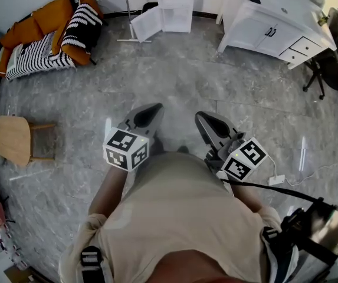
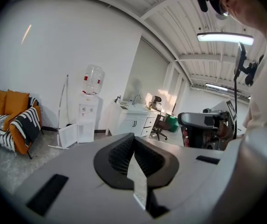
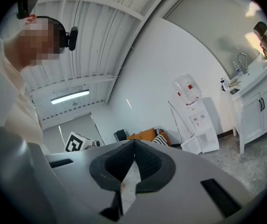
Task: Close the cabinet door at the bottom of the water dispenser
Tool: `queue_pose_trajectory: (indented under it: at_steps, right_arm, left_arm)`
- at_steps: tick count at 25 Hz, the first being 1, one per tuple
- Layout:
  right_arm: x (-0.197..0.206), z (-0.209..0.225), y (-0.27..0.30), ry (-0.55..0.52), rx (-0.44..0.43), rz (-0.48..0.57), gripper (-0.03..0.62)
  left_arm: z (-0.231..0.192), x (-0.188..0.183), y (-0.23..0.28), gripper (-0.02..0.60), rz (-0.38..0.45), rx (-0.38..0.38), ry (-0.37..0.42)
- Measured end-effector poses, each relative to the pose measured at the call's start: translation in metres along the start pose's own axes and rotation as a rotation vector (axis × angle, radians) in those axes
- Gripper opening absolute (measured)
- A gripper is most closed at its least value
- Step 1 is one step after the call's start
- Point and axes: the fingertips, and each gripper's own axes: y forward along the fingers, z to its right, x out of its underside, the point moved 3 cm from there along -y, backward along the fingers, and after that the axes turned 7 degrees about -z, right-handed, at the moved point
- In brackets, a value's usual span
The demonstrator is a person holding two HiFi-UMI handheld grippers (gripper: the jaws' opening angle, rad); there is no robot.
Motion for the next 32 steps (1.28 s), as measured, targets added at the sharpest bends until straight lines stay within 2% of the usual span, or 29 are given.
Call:
queue_pose_trajectory:
  at_steps: [5,9,11,20,27,32]
  right_arm:
    - [-0.005,0.002,0.028,-0.027,0.005,-0.021,0.014]
    - [-0.015,-0.016,0.072,-0.212,-0.061,-0.048,0.014]
    - [-0.022,-0.024,0.095,-0.266,-0.066,-0.053,0.014]
    - [-0.043,-0.021,0.172,-0.259,0.007,-0.050,0.014]
    - [-0.048,-0.026,0.234,-0.263,0.021,-0.070,0.014]
    - [-0.045,-0.028,0.267,-0.269,0.014,-0.114,0.014]
  left_arm:
    - [-0.027,-0.010,0.002,-0.009,0.012,0.027,-0.010]
    - [-0.060,-0.018,0.002,-0.009,0.015,0.051,-0.014]
    - [-0.079,-0.024,0.000,-0.009,0.021,0.062,-0.017]
    - [-0.155,-0.055,-0.005,-0.009,0.055,0.100,-0.022]
    - [-0.211,-0.060,-0.016,-0.009,0.047,0.120,-0.021]
    - [-0.251,-0.064,-0.024,-0.009,0.065,0.101,-0.033]
